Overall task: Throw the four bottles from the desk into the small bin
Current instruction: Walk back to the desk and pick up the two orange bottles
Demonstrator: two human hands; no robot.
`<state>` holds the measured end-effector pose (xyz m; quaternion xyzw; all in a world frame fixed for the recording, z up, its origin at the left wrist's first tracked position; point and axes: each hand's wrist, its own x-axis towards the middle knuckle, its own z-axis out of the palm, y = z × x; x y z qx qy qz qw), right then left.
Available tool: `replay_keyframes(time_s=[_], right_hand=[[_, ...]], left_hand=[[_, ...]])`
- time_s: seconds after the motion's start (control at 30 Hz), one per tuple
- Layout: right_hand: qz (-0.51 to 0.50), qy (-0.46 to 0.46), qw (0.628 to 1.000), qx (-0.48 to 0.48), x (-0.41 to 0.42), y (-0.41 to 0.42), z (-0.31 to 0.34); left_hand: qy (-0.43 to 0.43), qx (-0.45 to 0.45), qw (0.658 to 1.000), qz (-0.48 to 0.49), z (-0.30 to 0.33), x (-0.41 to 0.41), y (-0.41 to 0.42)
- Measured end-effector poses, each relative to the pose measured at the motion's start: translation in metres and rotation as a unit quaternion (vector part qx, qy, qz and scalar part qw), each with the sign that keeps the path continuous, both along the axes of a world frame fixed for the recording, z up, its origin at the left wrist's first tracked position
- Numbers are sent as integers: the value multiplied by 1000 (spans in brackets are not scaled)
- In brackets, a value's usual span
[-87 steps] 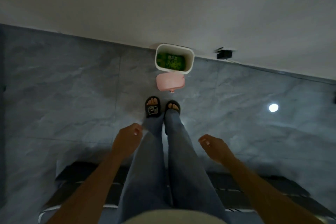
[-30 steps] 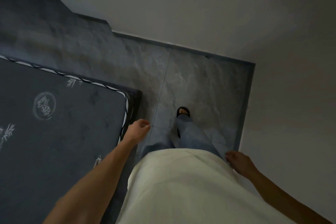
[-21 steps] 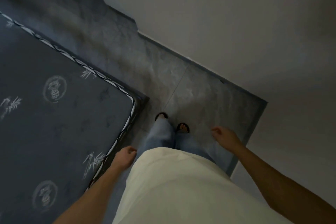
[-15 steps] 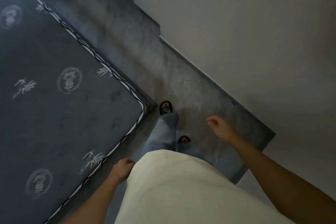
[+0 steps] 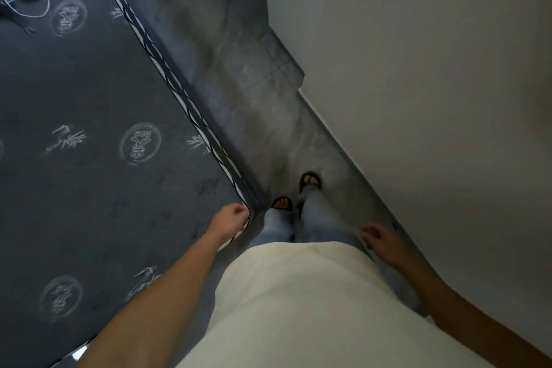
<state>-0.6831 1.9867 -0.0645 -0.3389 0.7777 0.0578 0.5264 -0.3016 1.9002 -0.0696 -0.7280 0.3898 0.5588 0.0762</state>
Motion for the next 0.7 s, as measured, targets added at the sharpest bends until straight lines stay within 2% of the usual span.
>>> replay_keyframes(time_s=[0.17, 0.33, 0.5, 0.7], right_hand=[[27, 29, 998, 39, -39, -48, 4], [87, 21, 993, 71, -72, -143, 3], [140, 2, 990, 22, -58, -281, -10], [206, -33, 975, -71, 17, -437, -10]], left_hand=[[7, -57, 998, -7, 6, -36, -98], [-10, -66, 997, 31, 4, -50, -156], [-55, -17, 997, 56, -2, -43, -159], [-70, 63, 991, 97, 0, -22, -130]])
